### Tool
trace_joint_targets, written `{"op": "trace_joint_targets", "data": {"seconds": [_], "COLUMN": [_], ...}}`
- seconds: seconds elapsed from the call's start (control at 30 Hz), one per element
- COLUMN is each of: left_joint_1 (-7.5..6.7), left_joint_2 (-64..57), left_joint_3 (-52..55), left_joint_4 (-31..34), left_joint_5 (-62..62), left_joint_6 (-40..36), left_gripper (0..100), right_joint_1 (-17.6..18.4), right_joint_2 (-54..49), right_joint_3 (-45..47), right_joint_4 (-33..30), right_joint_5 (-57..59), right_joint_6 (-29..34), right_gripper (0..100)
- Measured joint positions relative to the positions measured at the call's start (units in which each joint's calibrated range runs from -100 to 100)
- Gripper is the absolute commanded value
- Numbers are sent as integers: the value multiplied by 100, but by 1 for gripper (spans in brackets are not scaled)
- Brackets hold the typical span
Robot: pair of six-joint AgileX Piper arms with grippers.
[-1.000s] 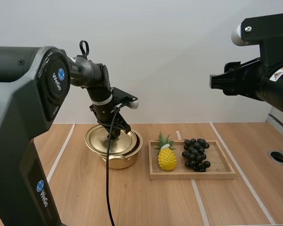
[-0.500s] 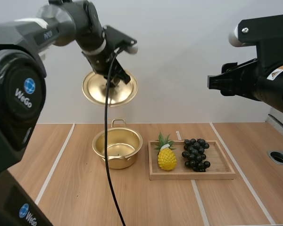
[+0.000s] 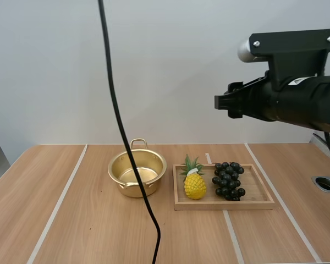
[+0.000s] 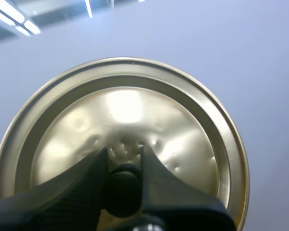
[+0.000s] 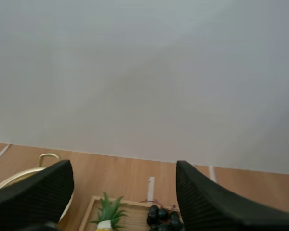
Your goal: Open the pot, put the pineapple inside, and close it
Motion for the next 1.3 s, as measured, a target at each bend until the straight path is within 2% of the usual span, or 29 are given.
{"op": "trace_joint_targets", "data": {"seconds": [0.2,0.33,0.6,0.77,1.03,1.3], "left_joint_1": [0,0,0,0,0,0], "left_joint_2": [-257,-314,-467,-578,-631,-631], "left_joint_3": [-794,-1192,-1850,-1979,-1993,-1993], "left_joint_4": [0,0,0,10,10,10], "left_joint_5": [-33,-33,-33,-33,128,128], "left_joint_6": [-55,-213,-426,-553,-614,-786], "left_gripper": [0,0,0,0,0,0], "right_joint_1": [0,0,0,0,0,7], "right_joint_2": [775,1436,2862,3411,3984,4131], "right_joint_3": [0,0,0,0,0,0], "right_joint_4": [1125,1572,1594,1556,1608,1651], "right_joint_5": [516,927,1864,1981,1810,1514], "right_joint_6": [-718,-992,-1068,-1068,-1068,-1076], "right_gripper": [100,100,100,100,100,100]}}
